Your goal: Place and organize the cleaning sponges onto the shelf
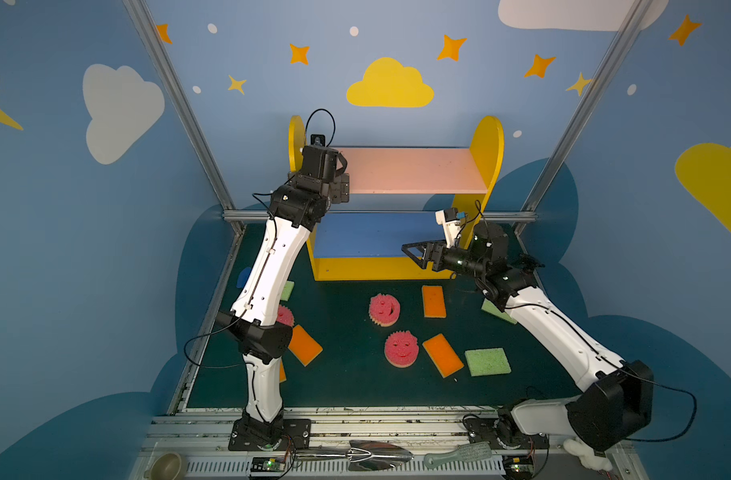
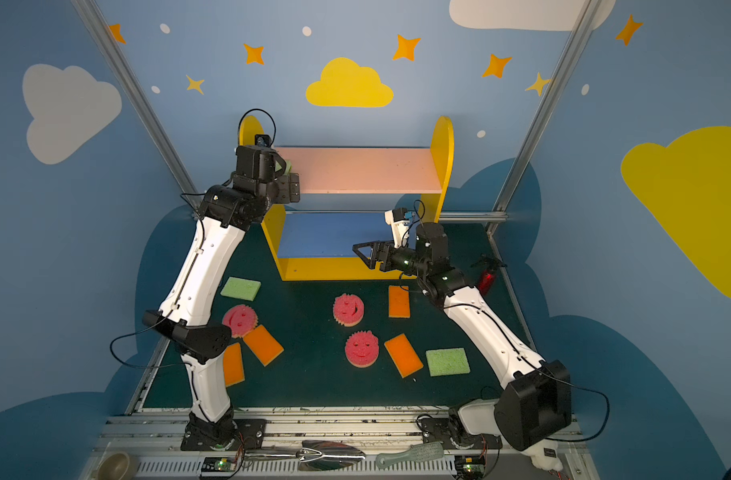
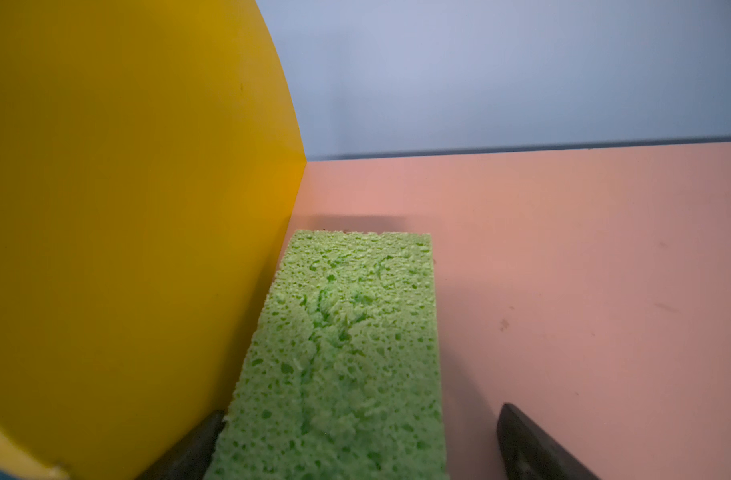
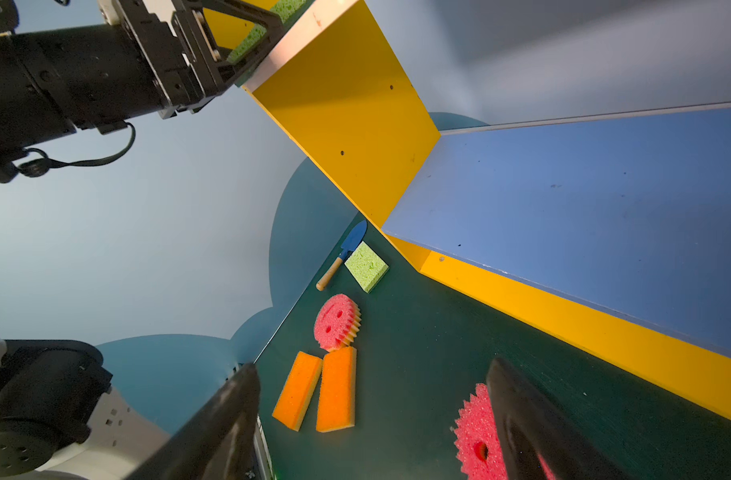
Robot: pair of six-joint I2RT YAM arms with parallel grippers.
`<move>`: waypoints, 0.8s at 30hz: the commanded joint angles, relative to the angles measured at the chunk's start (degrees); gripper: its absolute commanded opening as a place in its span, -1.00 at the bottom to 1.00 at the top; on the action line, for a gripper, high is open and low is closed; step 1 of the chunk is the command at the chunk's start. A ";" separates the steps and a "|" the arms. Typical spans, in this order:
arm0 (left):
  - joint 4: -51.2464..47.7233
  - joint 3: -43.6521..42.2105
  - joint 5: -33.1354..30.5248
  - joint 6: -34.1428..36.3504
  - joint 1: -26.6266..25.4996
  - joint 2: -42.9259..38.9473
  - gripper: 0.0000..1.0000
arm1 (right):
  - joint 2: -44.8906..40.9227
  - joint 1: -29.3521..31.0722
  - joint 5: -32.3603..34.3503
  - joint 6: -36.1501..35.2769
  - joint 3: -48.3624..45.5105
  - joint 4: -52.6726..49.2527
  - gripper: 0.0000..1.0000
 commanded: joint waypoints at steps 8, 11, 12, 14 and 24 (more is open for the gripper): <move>0.28 -1.35 -2.65 2.31 -2.74 -3.11 0.99 | 0.27 -0.06 -0.60 -0.13 -0.09 1.21 0.69; 0.17 -3.47 -2.55 2.18 -3.94 -5.22 0.99 | -0.11 -0.11 -0.68 -0.45 0.29 0.46 0.69; 0.36 -4.32 -2.36 2.25 -4.40 -6.07 0.99 | -0.47 -0.11 -0.60 -0.72 0.55 -0.12 0.69; 1.38 -6.50 -2.62 3.13 -5.85 -8.31 1.00 | -1.57 -0.07 -0.16 -1.14 0.70 -0.71 0.70; 1.87 -11.72 -1.08 1.80 -6.41 -12.66 1.00 | -4.33 0.08 -0.15 -0.30 0.69 -3.02 0.70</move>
